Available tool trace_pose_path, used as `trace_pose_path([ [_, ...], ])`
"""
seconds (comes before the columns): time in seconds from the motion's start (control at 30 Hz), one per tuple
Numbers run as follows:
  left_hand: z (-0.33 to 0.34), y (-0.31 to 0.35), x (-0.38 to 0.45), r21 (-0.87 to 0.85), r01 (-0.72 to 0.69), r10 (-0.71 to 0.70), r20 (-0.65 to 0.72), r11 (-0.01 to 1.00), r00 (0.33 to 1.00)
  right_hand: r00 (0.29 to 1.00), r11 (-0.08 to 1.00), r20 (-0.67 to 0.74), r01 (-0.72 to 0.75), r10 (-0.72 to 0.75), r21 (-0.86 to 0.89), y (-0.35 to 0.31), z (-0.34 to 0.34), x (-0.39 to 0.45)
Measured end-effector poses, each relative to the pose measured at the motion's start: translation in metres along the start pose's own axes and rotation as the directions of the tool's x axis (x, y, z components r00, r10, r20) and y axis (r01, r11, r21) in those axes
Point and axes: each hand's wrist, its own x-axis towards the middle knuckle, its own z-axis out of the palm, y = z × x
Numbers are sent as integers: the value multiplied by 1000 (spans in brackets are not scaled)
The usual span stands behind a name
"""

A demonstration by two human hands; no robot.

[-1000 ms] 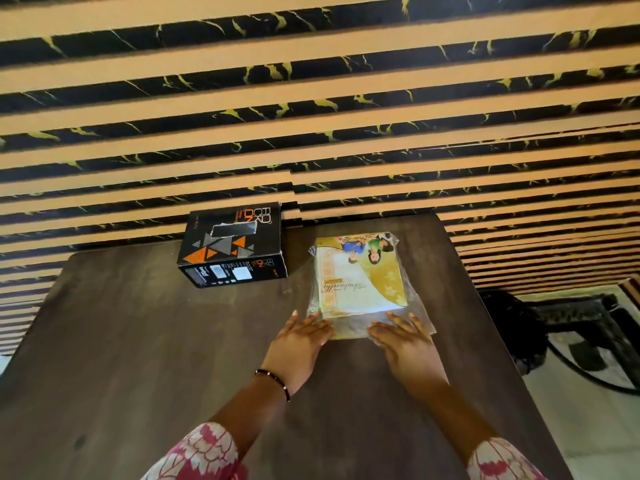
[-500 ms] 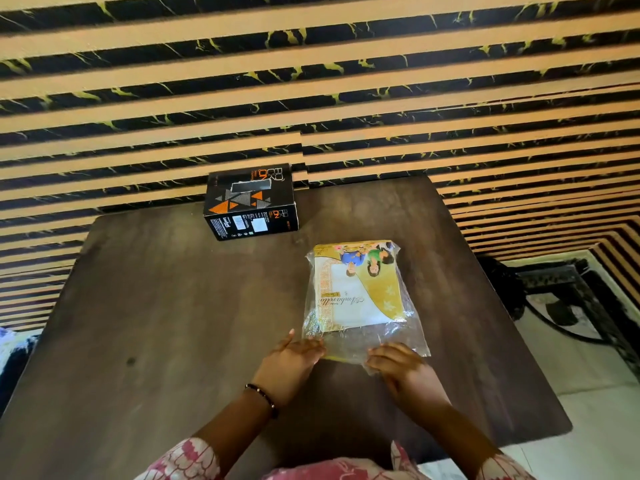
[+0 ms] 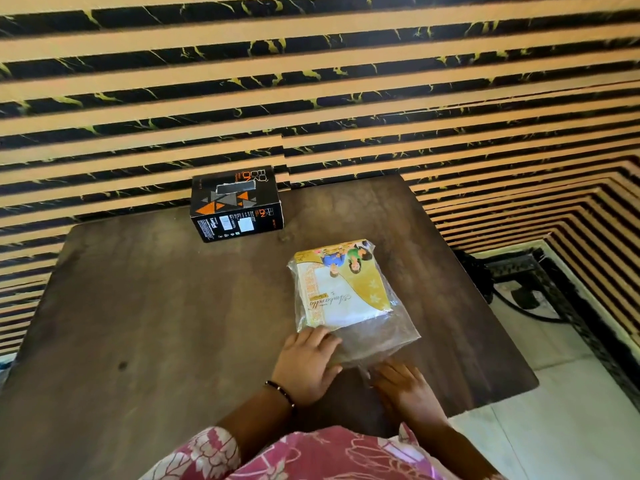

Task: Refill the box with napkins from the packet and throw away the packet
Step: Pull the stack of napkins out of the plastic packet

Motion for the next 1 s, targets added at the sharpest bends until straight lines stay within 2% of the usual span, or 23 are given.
trace_pose_path([
  [0.2, 0, 12, 19, 7, -34, 32, 125, 999, 992, 979, 990, 157, -134, 127, 39, -10, 4, -6],
  [0.3, -5, 14, 24, 8, -37, 35, 184, 999, 982, 973, 986, 165, -162, 164, -24, -16, 3, -7],
  [0.43, -13, 11, 28, -54, -22, 31, 185, 998, 982, 960, 975, 192, -180, 202, -127, -22, 7, -9],
  [0.5, -16, 8, 28, -99, -3, 20, 172, 995, 985, 961, 969, 154, -211, 229, -125, -27, 3, -9],
  [0.57, -19, 7, 28, -137, 12, 9, 156, 991, 988, 974, 973, 27, -225, 227, -58, -31, -4, -5],
  [0.63, -21, 6, 28, -156, 17, 7, 155, 988, 988, 978, 978, -73, -200, 196, -57, -34, -12, 4],
  [0.7, -24, 7, 27, -171, 20, 7, 156, 985, 988, 988, 987, -80, -138, 132, -79, -36, -15, 13],
  [0.77, -26, 7, 28, -192, 34, -4, 154, 981, 988, 997, 988, 13, -72, 74, -135, -36, -13, 20],
  [0.83, -28, 7, 29, -202, 42, -10, 155, 979, 988, 991, 991, 113, -54, 67, -120, -34, -4, 19],
  [1.0, -37, 7, 34, -223, 71, -42, 129, 972, 991, 938, 981, 293, -192, 183, 2, -33, -9, 12],
])
